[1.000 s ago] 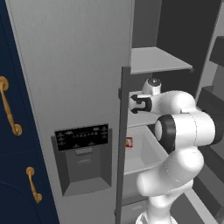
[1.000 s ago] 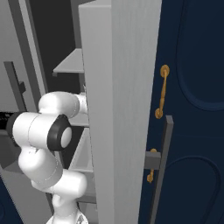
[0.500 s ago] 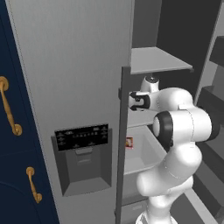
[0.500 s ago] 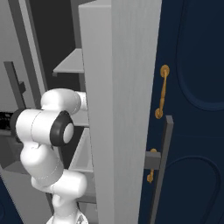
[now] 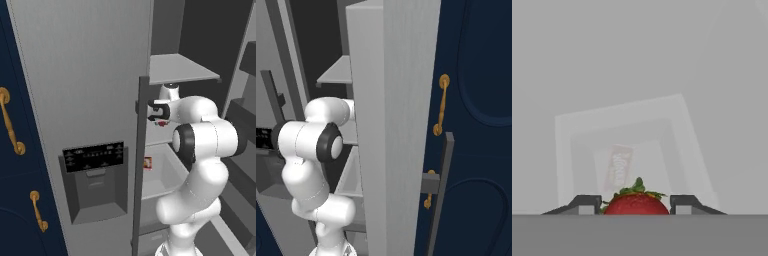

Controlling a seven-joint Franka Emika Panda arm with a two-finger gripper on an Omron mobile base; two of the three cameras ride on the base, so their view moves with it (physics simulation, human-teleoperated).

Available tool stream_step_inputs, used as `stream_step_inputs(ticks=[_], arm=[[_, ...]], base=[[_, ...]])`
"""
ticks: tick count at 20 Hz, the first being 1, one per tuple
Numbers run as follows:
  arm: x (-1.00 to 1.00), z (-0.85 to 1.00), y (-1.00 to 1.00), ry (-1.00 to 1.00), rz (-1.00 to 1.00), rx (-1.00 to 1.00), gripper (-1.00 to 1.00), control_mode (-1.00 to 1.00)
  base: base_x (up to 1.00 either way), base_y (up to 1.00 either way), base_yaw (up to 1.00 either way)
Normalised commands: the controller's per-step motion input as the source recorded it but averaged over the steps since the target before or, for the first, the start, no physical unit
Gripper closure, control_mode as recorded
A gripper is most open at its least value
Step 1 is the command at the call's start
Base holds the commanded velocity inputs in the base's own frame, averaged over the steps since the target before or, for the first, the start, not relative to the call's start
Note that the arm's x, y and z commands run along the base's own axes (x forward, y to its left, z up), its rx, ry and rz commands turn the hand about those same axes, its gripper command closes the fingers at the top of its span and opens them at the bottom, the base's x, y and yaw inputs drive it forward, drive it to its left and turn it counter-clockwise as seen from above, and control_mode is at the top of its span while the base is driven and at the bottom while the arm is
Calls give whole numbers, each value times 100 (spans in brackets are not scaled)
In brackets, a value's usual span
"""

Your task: Take the strawberry from the fridge and place it on top of the pancake, located on the dining counter.

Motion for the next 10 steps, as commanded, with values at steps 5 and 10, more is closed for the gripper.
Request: stream_step_inputs(ticks=[5, 10], arm=[[0, -33, 0, 2, -2, 0, 100, -100], [-8, -43, -1, -21, 0, 3, 100, -100]], base=[[0, 0, 0], [0, 0, 0]])
